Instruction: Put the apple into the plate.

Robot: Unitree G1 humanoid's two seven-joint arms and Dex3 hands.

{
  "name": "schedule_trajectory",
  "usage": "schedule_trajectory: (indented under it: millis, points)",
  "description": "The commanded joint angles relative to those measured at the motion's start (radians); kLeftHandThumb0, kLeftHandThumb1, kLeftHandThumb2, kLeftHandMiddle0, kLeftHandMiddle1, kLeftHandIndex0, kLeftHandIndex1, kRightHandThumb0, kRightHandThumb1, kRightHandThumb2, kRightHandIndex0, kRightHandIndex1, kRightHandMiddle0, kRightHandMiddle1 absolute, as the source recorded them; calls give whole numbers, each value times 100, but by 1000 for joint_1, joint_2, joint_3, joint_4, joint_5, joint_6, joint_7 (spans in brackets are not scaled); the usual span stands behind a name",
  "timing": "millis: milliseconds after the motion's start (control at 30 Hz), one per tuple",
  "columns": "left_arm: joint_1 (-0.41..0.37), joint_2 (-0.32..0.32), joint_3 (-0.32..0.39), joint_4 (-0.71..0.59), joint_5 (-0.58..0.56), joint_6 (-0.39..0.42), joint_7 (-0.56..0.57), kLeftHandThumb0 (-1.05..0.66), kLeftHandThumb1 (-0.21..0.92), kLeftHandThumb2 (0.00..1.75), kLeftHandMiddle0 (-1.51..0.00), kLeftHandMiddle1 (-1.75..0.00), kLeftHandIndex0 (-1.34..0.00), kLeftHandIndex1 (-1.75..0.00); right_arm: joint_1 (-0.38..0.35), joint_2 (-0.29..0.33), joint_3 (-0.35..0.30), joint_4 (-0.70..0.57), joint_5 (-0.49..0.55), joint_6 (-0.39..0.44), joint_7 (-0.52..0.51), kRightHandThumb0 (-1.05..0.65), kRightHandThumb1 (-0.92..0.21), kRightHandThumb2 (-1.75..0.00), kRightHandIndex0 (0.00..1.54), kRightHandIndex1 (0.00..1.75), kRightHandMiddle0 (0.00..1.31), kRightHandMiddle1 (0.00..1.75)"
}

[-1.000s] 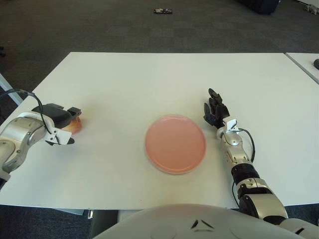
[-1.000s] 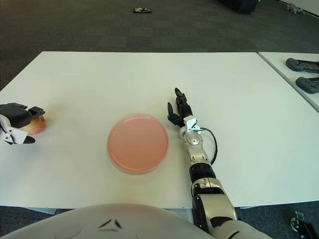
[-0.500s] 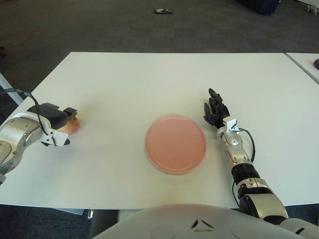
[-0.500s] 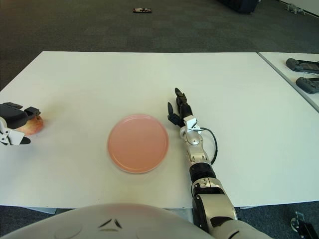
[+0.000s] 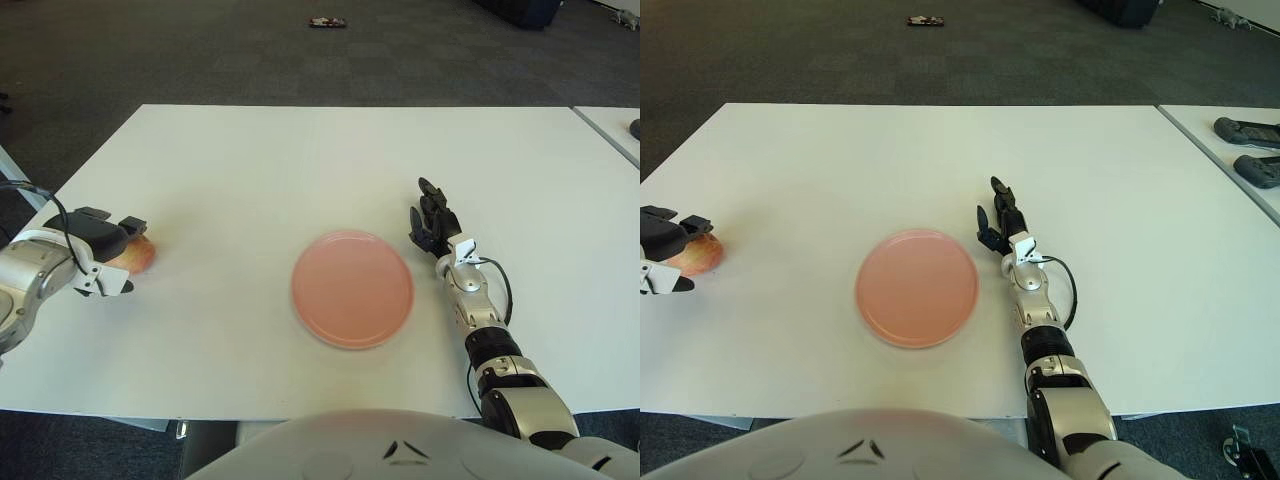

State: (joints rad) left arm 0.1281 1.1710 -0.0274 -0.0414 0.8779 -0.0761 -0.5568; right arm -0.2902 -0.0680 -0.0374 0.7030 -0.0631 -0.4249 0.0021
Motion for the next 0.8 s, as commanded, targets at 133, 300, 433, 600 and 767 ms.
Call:
schedule_trajectory:
  millis: [133,300,433,600,767]
  points:
    - [7,37,1,-1,27,-16,1,-105,92,61,-18,-11,0,-79,19,-13,-3,26,8,27,19,-77,-92,-80,10,0,0,21]
    - [13,46,1,16,13,-31,1,-105,92,56,-20,-13,0,-92,18,-12,-6,23,12,29,20,-76,-92,-80,11,0,0,22]
    - [12,50,-5,24,15,-43,0,-105,92,52,-20,-15,0,-93,18,-12,-9,19,16,30,24,-75,-92,-79,11,0,0,23]
    - [16,53,-6,35,25,-59,17,-105,92,51,-17,-26,0,-92,17,-13,-8,14,11,38,17,-75,-92,-78,11,0,0,23]
    - [14,45,-13,47,37,-69,44,-105,92,48,-3,-65,0,-96,18,-14,-8,10,6,42,11,-76,-92,-77,11,0,0,23]
